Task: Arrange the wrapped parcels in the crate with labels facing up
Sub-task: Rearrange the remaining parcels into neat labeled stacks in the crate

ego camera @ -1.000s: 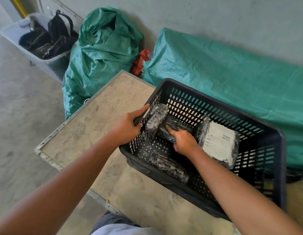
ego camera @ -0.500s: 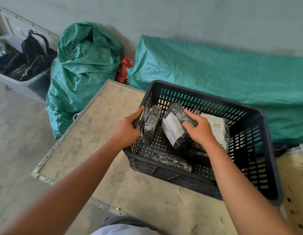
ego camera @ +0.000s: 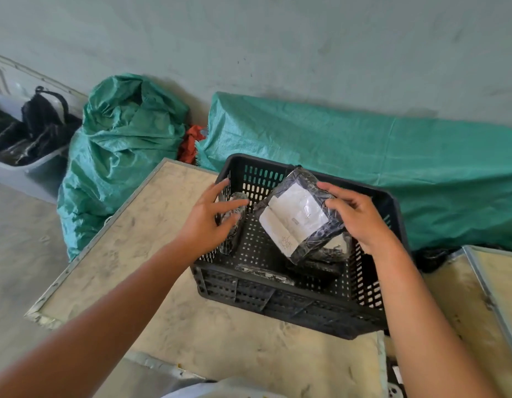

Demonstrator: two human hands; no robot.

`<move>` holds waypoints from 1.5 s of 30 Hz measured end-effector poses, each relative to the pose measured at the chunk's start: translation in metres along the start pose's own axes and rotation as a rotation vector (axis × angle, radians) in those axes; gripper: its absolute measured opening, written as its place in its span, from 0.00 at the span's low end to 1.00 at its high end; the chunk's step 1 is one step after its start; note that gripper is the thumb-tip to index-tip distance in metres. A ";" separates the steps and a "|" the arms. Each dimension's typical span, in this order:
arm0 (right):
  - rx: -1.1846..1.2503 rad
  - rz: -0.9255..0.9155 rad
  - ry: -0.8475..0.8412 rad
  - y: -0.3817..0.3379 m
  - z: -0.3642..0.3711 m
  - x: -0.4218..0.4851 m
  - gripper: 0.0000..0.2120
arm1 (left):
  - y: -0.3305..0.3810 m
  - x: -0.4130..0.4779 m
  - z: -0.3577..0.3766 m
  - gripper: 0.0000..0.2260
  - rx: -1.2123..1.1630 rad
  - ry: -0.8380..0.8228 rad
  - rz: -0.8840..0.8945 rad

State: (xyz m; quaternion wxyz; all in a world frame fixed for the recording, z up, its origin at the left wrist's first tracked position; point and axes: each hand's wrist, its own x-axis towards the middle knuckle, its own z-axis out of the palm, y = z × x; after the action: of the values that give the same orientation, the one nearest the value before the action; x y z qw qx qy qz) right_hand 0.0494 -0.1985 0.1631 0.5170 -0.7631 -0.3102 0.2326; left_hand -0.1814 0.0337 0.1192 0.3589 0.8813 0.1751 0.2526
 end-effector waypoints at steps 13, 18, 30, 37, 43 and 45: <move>0.304 0.094 -0.180 0.000 -0.017 0.011 0.15 | 0.040 0.030 0.031 0.19 -0.904 -0.423 -0.274; 0.108 0.042 -0.119 0.020 0.013 0.027 0.35 | 0.004 0.044 0.044 0.19 -0.944 -0.245 -0.468; -0.152 0.315 -0.160 0.075 0.089 0.093 0.47 | -0.061 0.088 0.085 0.50 -0.142 -0.683 -0.467; -0.382 0.510 -0.187 0.088 0.123 0.102 0.50 | -0.057 0.097 0.125 0.53 0.303 -0.782 -0.386; -0.529 0.579 -0.174 0.105 0.142 0.107 0.46 | -0.069 0.096 0.151 0.57 0.456 -0.910 -0.440; -0.548 0.569 -0.169 0.111 0.144 0.107 0.46 | -0.072 0.093 0.158 0.55 0.548 -0.913 -0.425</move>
State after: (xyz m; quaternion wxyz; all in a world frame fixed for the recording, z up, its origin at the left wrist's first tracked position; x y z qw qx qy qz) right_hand 0.0531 -0.0593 0.0040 0.1820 -0.9062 -0.1786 0.3372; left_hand -0.0248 0.0428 0.0000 0.1994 0.9075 0.2346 -0.2859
